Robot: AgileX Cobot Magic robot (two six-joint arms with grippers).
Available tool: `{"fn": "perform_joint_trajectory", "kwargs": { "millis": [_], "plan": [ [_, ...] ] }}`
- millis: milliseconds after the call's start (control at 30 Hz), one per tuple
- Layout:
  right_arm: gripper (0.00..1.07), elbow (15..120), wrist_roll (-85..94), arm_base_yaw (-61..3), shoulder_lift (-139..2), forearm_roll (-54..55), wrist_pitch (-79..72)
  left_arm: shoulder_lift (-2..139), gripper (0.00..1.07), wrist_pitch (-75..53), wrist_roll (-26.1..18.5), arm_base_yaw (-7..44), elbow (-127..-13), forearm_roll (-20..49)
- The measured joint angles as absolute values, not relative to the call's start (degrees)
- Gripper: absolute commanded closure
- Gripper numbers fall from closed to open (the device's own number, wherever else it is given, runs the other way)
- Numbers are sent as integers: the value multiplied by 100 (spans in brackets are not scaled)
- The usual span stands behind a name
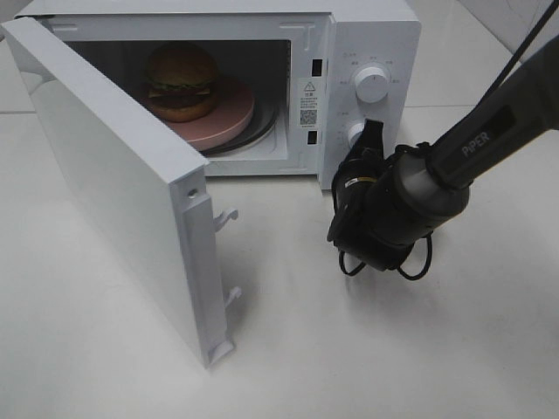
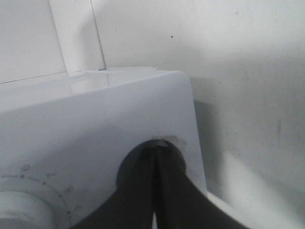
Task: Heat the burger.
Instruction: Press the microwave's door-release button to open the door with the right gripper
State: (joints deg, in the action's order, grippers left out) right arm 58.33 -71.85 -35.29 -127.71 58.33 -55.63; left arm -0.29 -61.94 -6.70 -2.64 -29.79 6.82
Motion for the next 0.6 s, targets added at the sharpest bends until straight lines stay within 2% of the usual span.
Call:
{"fn": "perform_joint_trajectory", "kwargs": {
  "millis": [600],
  "plan": [
    [107, 5535, -6841, -3323, -12427, 5197, -4922, -29, 9, -6194, -670, -264, -2979, 682]
  ]
}}
